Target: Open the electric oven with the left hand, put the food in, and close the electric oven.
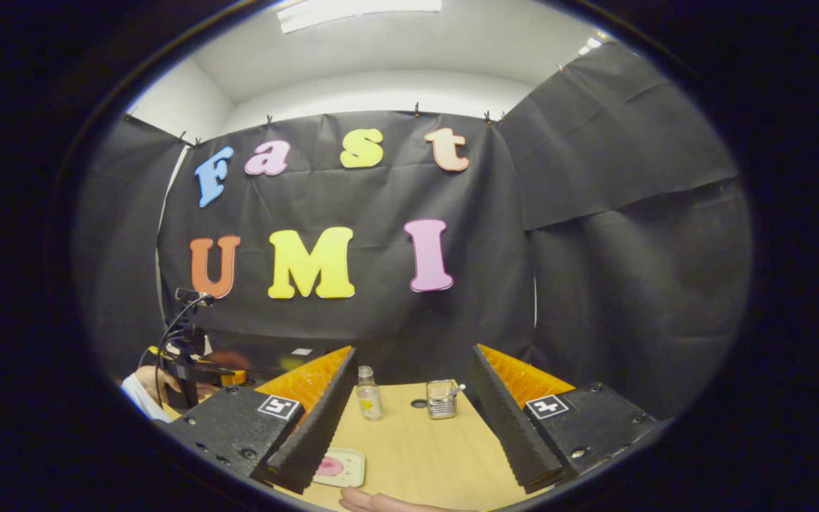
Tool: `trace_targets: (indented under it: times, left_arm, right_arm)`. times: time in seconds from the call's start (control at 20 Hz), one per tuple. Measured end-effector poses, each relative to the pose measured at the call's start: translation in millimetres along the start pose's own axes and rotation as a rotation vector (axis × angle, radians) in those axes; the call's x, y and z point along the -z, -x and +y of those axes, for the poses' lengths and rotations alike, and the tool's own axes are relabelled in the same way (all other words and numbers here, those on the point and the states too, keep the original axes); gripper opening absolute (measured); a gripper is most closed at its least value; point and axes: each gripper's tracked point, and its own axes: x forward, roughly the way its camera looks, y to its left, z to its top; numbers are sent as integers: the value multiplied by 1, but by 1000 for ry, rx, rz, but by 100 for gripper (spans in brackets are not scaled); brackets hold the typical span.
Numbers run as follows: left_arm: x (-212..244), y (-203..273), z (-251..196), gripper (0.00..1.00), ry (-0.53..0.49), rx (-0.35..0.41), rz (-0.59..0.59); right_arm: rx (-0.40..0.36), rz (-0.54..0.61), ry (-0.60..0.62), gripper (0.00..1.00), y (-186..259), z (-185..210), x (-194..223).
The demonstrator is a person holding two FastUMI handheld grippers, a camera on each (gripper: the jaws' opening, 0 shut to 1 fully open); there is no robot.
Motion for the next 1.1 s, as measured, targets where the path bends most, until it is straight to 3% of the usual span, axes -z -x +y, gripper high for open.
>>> trace_targets:
  times: [0.85,1.1]
  left_arm:
    - [92,61,-8,96,14,-18,-57]
    - [132,67,-10,97,14,-17,-9]
  right_arm:
    - [-9,2,25,97,-1,14,9]
    - [-17,25,22,100,-5,19,18]
